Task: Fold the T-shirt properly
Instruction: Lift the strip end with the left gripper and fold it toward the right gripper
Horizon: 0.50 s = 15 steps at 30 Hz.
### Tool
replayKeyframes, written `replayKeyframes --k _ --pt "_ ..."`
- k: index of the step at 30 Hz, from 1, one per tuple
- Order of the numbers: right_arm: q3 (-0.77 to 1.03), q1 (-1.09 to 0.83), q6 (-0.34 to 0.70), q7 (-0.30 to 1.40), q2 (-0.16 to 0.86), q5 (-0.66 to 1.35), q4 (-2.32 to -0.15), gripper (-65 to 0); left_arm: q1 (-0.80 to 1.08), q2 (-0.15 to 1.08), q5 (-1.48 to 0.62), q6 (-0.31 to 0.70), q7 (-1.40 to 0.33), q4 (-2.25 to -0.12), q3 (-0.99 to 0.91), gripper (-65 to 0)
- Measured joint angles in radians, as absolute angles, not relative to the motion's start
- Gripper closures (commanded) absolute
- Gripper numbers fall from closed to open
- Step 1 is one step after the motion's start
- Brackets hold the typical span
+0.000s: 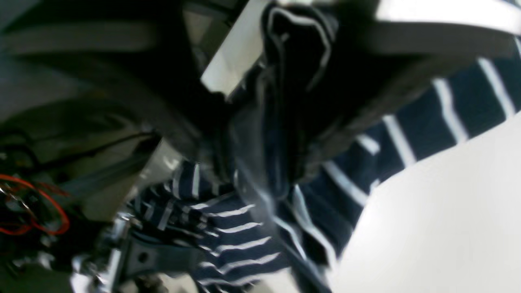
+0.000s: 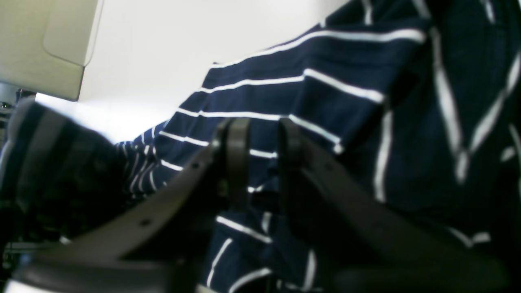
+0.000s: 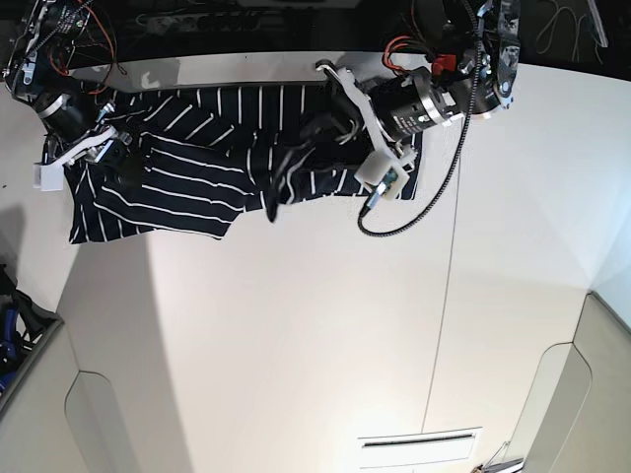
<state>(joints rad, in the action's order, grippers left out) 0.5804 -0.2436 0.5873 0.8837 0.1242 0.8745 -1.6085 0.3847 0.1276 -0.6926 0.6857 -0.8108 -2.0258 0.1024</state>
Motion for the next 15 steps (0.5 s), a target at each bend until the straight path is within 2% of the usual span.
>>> replayKeyframes --k 9,15 --pt "0.612 -0.23 0.595 0.892 0.127 0.871 -1.732 -20.0 0.385 0.128 -0.691 0.686 -0.793 -2.003 0.205 -31.4" --pt "0.668 -0.229 0.599 0.886 0.163 0.829 -1.8 -38.0 0.385 0.129 -0.628 0.686 -0.786 -2.003 0.196 -31.4"
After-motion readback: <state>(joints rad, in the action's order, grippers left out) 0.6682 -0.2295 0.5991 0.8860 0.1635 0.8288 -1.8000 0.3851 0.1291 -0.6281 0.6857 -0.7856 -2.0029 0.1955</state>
